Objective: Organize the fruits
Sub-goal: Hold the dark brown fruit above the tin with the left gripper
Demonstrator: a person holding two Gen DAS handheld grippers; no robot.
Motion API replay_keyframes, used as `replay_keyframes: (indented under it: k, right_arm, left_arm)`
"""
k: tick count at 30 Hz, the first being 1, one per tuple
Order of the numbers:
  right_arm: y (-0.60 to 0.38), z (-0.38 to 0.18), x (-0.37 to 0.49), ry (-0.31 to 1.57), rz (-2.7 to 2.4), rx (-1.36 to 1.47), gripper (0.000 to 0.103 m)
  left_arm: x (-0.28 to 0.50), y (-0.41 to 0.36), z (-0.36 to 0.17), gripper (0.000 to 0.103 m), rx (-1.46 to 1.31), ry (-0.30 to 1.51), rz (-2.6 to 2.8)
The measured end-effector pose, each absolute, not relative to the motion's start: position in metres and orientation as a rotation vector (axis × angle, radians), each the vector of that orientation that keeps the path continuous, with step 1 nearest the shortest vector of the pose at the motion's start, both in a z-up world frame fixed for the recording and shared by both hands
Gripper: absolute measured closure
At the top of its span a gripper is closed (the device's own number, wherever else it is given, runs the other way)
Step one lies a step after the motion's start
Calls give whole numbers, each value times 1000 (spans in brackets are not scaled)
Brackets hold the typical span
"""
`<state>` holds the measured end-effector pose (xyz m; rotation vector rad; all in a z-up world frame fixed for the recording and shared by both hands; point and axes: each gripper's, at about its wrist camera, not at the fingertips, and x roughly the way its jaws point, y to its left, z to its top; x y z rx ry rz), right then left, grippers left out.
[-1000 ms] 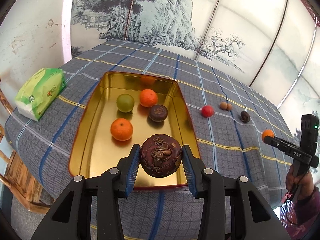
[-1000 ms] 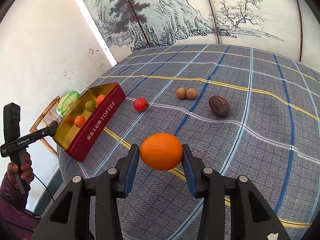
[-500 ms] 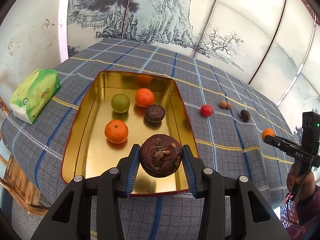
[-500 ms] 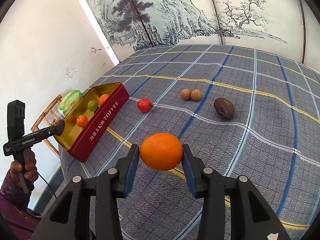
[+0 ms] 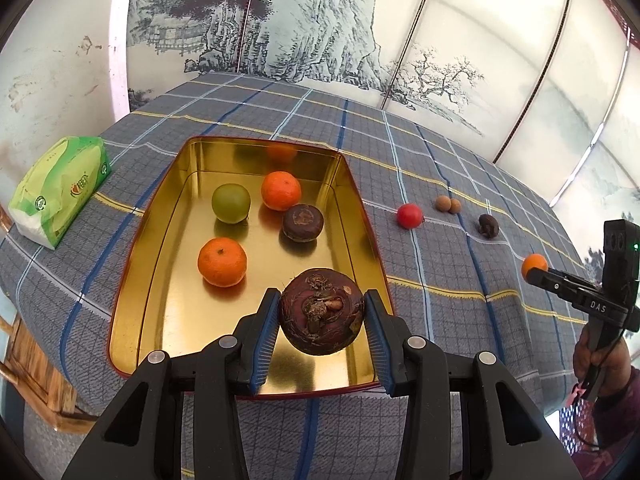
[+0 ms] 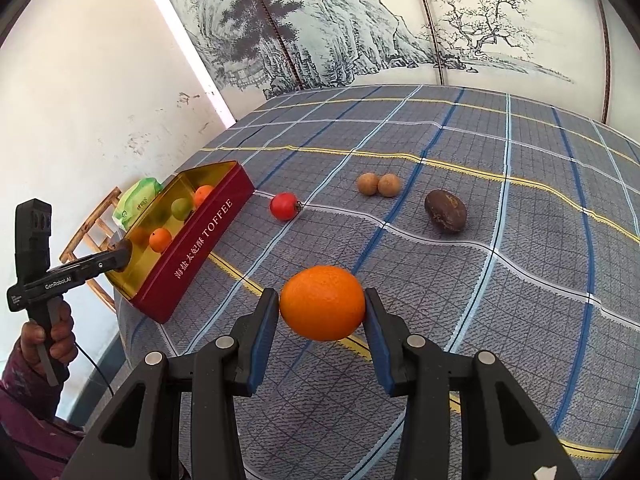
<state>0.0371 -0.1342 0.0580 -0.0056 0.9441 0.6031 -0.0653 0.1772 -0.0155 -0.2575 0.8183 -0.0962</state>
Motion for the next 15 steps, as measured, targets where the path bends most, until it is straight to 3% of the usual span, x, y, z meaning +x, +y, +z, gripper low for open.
replay_keyframes:
  k: [15]
  right_arm:
    - [-128,60,38,943,622,-14,63]
  left_arm:
    - [-61,176,-18,60,-259,824,-98]
